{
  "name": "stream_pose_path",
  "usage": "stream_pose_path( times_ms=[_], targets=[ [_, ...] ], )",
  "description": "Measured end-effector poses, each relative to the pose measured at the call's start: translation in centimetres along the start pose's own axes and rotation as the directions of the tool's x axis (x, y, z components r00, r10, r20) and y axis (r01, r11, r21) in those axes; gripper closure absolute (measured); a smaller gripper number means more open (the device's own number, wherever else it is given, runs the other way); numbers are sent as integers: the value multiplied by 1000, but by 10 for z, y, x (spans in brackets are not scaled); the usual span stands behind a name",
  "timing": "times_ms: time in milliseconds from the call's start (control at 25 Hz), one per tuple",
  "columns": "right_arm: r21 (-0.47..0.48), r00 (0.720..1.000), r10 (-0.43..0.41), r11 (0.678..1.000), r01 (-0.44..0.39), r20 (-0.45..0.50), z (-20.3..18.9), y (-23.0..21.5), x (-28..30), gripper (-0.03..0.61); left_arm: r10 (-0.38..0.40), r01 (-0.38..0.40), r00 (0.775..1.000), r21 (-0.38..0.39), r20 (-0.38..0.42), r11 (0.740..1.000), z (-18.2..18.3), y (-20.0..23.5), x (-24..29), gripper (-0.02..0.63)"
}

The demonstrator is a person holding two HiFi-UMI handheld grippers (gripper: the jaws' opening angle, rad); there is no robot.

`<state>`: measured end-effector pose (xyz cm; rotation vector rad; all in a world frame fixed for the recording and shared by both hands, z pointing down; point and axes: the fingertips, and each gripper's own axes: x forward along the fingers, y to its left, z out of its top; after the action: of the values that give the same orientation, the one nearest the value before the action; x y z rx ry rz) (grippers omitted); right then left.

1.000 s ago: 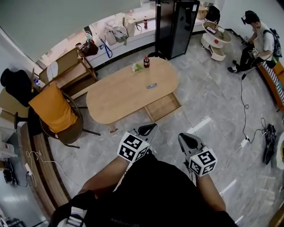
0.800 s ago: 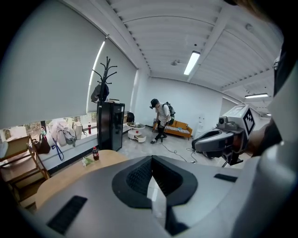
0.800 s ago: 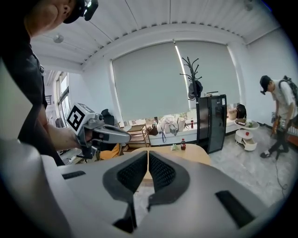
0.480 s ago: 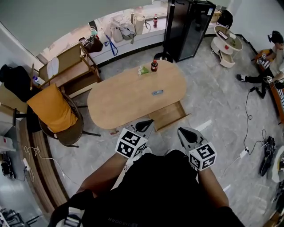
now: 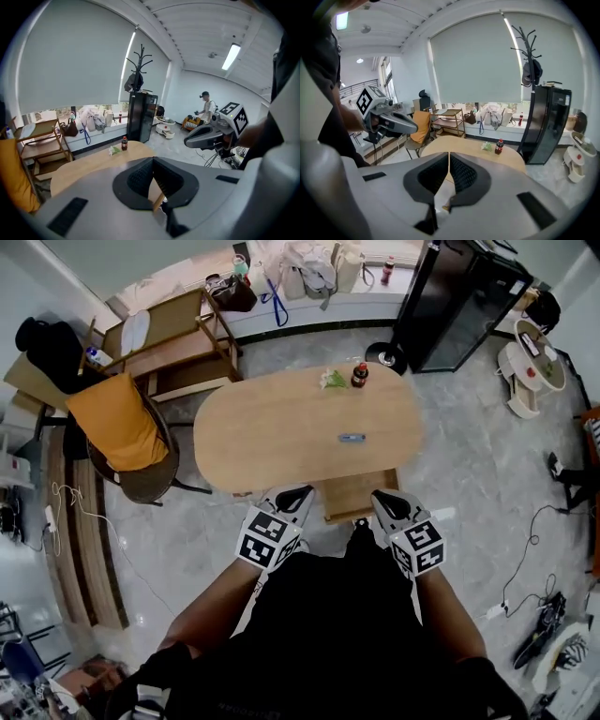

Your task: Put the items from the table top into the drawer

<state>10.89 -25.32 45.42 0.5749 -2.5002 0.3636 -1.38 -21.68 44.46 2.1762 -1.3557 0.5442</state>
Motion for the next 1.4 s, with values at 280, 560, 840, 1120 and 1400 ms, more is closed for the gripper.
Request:
stream_pose_path(
  times_ms=[280, 560, 840, 1120, 1400],
  targets=[
    [-134, 975, 130, 979, -156, -182, -33, -93, 87, 574, 162, -169, 985, -130, -66, 977, -2, 35, 76, 612],
    [-261, 906, 174, 921, -288, -387, -116, -143, 175, 574, 239, -274, 956, -234, -170, 933, -39, 40, 130, 612],
    [-356, 817, 166, 839, -411, -552, -203, -190, 266, 571, 256, -338, 930, -338, -265, 879, -84, 38, 177, 612],
    [-435, 778, 94, 784, -442, -621, -240, -214, 340, 463, 268, -380, 915, -424, -301, 822, -112, 44, 188, 612],
    [-505, 739, 52, 698, -508, -672, -259, -220, 389, 448, 273, -406, 905, -473, -326, 782, -139, 42, 185, 612]
  ],
)
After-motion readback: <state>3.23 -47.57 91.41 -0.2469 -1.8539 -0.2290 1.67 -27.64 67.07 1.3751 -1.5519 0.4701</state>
